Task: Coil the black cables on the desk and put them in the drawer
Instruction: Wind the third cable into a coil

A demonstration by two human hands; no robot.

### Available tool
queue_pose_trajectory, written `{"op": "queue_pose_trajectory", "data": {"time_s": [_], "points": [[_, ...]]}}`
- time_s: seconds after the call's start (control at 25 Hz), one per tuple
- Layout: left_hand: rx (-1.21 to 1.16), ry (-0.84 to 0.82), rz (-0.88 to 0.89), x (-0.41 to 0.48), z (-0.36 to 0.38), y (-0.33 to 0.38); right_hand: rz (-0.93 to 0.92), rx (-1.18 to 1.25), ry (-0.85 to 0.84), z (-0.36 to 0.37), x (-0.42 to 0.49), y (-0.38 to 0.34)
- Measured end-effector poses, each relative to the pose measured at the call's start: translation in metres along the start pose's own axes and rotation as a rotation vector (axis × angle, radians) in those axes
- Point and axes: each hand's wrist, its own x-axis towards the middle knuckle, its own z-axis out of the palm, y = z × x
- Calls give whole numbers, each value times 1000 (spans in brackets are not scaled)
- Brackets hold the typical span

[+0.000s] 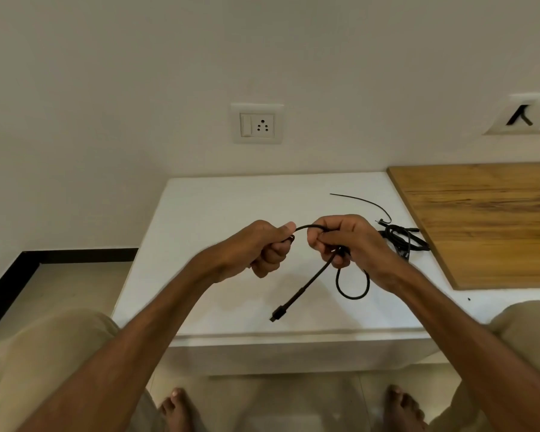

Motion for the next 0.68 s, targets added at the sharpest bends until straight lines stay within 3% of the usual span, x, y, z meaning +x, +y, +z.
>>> {"op": "queue_pose_trajectory", "data": {"time_s": [0.2,0.4,0.68], "points": [[-320,-13,-27,-10,-4,10,-131,-176,24,-3,6,17],[-668,-18,-8,-19,-7,15,-153,-654,67,13,6,31],[-769,74,170,-22,-1,16,-25,-739,-127,39,6,51]]}}
